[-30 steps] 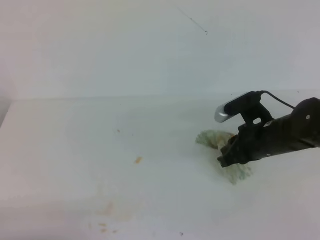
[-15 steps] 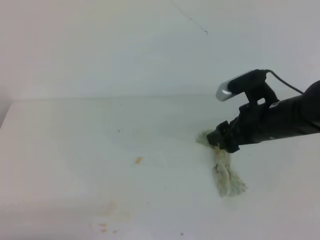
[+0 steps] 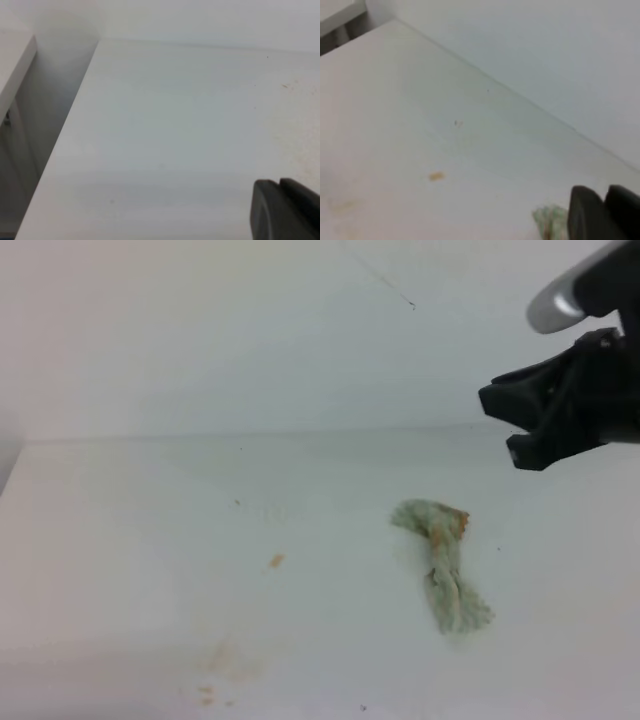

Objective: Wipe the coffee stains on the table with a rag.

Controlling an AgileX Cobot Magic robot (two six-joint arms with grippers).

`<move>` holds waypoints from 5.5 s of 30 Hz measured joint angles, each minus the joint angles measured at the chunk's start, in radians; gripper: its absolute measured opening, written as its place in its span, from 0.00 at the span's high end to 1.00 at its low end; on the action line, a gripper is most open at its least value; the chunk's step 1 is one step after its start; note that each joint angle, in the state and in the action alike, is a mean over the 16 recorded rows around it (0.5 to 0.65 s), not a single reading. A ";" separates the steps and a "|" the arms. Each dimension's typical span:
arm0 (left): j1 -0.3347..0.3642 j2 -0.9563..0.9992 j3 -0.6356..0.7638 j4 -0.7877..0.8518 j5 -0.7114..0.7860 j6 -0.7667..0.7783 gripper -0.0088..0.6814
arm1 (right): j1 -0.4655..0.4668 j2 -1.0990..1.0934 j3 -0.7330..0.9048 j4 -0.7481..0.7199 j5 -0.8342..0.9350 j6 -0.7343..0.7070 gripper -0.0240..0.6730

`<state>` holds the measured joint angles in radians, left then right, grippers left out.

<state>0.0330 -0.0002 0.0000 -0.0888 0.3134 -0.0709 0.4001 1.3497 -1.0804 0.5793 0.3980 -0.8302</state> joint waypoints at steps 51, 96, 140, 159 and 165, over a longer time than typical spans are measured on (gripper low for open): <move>0.000 -0.005 0.007 0.000 -0.003 0.000 0.99 | -0.113 -0.893 0.657 -0.231 -0.159 0.246 0.97; 0.000 -0.002 0.002 0.001 -0.001 0.000 0.99 | -0.505 -1.365 1.083 -0.565 -0.057 0.730 0.97; 0.000 -0.005 0.007 0.002 -0.003 0.000 0.99 | -0.396 -1.364 1.083 -0.701 -0.088 0.910 0.97; 0.000 -0.002 0.002 0.002 -0.001 0.000 0.99 | -0.396 -1.363 1.083 -0.701 -0.088 0.910 0.97; 0.000 -0.003 0.004 0.002 -0.002 0.000 0.99 | -0.396 -1.363 1.083 -0.701 -0.088 0.910 0.97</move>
<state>0.0328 -0.0027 0.0038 -0.0871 0.3117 -0.0709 0.0038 -0.0130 0.0027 -0.1219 0.3096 0.0799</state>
